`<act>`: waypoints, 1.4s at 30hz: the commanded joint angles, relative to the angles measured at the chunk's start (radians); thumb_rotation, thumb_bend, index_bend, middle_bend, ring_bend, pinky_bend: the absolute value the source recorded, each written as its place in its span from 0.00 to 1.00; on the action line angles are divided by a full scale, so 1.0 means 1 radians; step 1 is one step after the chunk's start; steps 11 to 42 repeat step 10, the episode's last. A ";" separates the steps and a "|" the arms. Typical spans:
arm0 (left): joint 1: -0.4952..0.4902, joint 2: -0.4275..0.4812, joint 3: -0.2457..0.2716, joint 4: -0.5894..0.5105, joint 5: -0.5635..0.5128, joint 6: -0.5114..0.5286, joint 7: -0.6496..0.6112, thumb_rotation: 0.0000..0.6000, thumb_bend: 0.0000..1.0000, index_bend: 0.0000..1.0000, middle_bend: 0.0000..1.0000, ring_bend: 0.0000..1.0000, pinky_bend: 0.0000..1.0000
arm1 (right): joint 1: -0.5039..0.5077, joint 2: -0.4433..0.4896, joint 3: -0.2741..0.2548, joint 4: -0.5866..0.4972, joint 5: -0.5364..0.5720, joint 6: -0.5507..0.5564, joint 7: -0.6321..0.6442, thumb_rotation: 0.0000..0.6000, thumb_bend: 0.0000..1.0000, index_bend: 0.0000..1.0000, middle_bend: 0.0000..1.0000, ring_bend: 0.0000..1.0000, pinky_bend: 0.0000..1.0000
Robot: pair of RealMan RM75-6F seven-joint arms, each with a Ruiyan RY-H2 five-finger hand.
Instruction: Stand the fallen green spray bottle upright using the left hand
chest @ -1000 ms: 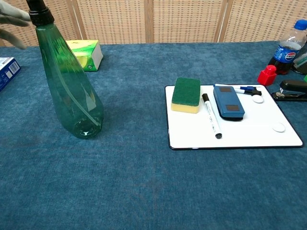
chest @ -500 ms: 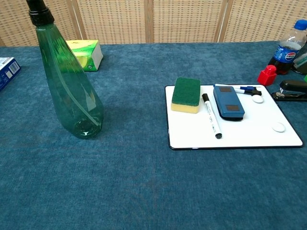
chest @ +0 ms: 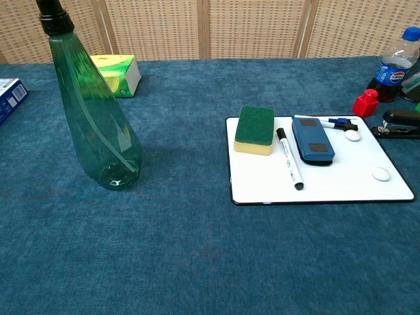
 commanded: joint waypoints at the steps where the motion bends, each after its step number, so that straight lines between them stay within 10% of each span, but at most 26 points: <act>1: 0.016 0.036 0.010 -0.043 -0.043 -0.029 0.072 0.18 0.33 0.36 0.31 0.24 0.35 | -0.002 0.002 -0.003 0.000 0.004 0.006 -0.009 1.00 0.30 0.24 0.31 0.07 0.15; 42: 0.032 0.022 -0.019 -0.073 -0.052 -0.024 0.092 0.19 0.33 0.36 0.32 0.24 0.34 | -0.001 -0.010 -0.007 0.015 0.000 0.001 0.006 1.00 0.30 0.25 0.31 0.07 0.15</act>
